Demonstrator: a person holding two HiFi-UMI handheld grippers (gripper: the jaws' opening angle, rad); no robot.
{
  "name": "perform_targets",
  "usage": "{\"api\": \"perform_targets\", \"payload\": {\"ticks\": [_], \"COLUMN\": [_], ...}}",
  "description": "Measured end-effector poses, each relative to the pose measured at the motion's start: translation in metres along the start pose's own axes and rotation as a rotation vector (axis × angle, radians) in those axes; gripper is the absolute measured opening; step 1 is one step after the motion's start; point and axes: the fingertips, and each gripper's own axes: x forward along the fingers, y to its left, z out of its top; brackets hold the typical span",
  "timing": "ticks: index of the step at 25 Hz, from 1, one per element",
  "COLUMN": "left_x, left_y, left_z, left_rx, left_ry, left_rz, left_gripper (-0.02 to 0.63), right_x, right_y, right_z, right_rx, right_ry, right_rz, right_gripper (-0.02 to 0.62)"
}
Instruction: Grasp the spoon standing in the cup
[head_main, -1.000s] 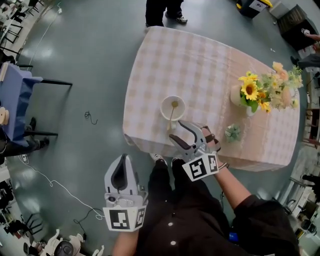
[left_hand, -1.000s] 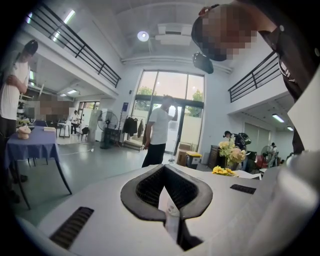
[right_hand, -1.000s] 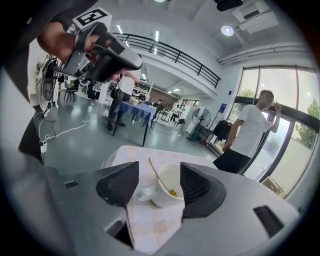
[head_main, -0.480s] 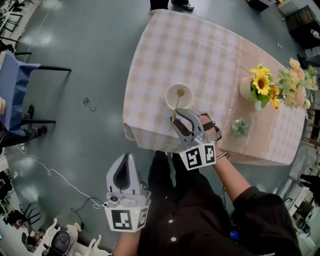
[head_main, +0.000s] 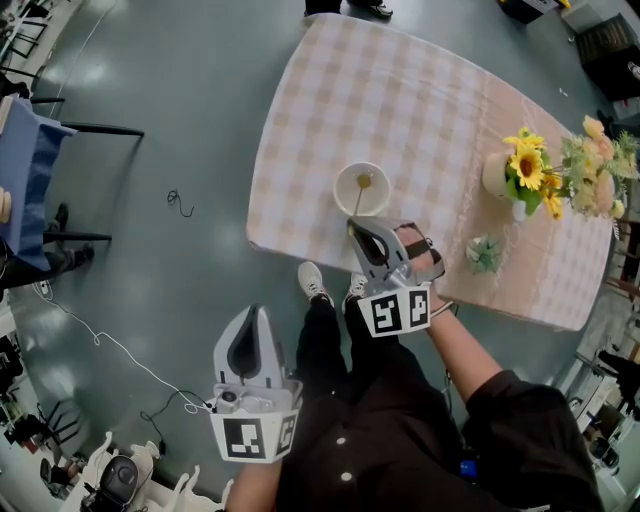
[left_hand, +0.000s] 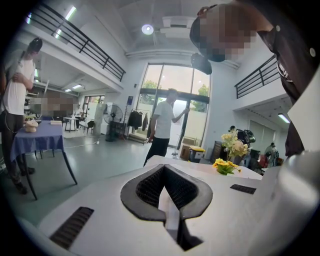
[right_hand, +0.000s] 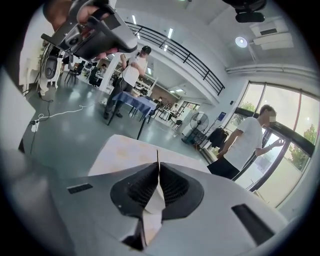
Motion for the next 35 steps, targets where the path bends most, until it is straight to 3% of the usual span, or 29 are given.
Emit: {"api": "perform_targets", "payload": {"ticks": [9,20,29,35], "left_x": [0.002,0.007,0.013,0.019], "left_y": [-0.004,-0.012,-0.02,-0.024], "left_z": [0.011,0.041,0.076,0.099], "left_rx": [0.009,0.029,0.056,0.073], "left_ry": [-0.023,-0.074,-0.133,-0.171], "left_rz": [-0.003,-0.026,-0.057,-0.075], "left_gripper": [0.014,0.014,0.014,0.014], "right_x": [-0.006,-0.031,-0.071,-0.098], "right_y": [-0.025,-0.062,-0.108,-0.14], "right_z": [0.007,0.028,0.065,0.091], "right_rx": [0.071,0.326,0.448,0.595], "right_ry": [-0.023,-0.073,-0.167,-0.257], "right_rz": [-0.023,0.015,-0.024,-0.069], "right_gripper": [0.003,0.002,0.002,0.002]}}
